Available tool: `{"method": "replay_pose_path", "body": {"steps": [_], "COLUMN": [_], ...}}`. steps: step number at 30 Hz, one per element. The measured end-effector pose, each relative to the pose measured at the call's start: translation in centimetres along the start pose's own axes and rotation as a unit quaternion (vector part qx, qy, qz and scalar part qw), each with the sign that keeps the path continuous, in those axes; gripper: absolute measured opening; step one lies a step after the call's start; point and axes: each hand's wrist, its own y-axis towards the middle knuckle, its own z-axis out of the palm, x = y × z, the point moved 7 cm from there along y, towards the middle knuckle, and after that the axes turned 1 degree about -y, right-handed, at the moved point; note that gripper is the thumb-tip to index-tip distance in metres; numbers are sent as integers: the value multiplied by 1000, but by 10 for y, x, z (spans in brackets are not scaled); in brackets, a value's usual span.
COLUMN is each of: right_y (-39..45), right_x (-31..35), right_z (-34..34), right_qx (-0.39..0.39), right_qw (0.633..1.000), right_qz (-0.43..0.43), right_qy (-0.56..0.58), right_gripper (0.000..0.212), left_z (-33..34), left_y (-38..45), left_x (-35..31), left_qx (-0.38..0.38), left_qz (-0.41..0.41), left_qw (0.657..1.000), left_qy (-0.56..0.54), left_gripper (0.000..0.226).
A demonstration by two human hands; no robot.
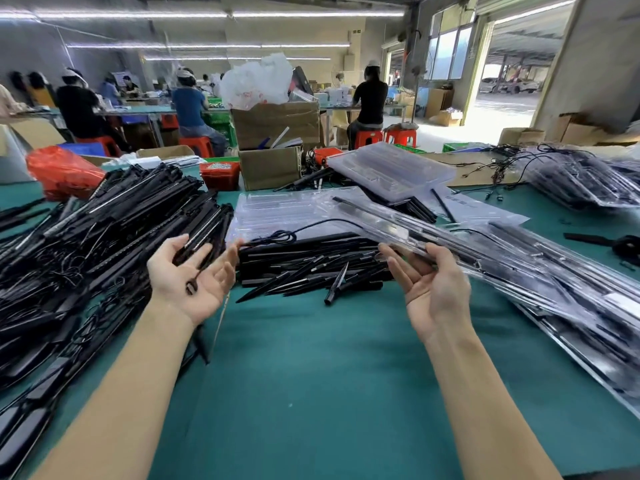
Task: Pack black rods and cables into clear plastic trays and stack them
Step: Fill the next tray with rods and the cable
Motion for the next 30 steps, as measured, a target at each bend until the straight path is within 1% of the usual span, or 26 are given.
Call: {"method": "replay_pose_path", "body": {"steps": [1, 3, 5, 6, 8, 11, 12, 15, 17, 18, 21, 22, 25, 26, 28, 30], "right_y": [3, 7, 11, 11, 10, 15, 19, 37, 47, 51, 59, 62, 65, 65, 62, 60], "right_x": [2, 4, 0, -2, -7, -6, -2, 20, 38, 45, 63, 66, 72, 73, 73, 75], "right_z": [0, 0, -1, 1, 4, 1, -1, -14, -25, -31, -48, -56, -69, -73, -79, -84], "right_qx": [-6, -15, -16, -11, -1, -17, -24, -64, -97, -114, -171, -191, -242, -260, -288, -313], "right_qw": [1000, 1000, 999, 1000, 1000, 999, 998, 994, 989, 987, 977, 973, 962, 958, 949, 937], "right_qz": [-9, -17, -14, -12, -12, -44, -56, -90, -109, -115, -130, -131, -127, -123, -115, -98], "right_qy": [-3, -16, -26, -25, -22, -28, -25, -6, 14, 21, 15, 13, 0, -12, -47, -119], "right_gripper": [13, 7, 17, 18, 12, 14, 15, 31, 42, 43, 26, 26, 44, 45, 35, 16], "left_z": [-6, -16, -23, -26, -32, -34, -34, -35, -35, -36, -38, -38, -35, -36, -37, -37], "left_y": [0, 0, 2, 3, 4, 2, 1, -2, -3, -4, -4, -5, -8, -10, -12, -13], "left_x": [4, 15, 25, 29, 34, 37, 37, 34, 31, 29, 19, 15, 2, -2, -6, -7], "left_qx": [-29, -60, -73, -84, -108, -115, -114, -117, -124, -131, -163, -169, -182, -188, -195, -194], "left_qz": [-15, -52, -69, -68, -51, -22, -19, -7, 16, 31, 97, 123, 188, 204, 227, 239], "left_qw": [999, 996, 993, 993, 992, 993, 993, 986, 976, 969, 942, 933, 909, 900, 883, 874], "left_qy": [5, 48, 61, 56, 36, 8, 18, 116, 180, 206, 277, 291, 324, 338, 362, 376], "left_gripper": [45, 32, 25, 24, 24, 29, 30, 25, 23, 21, 14, 12, 8, 9, 12, 11]}}
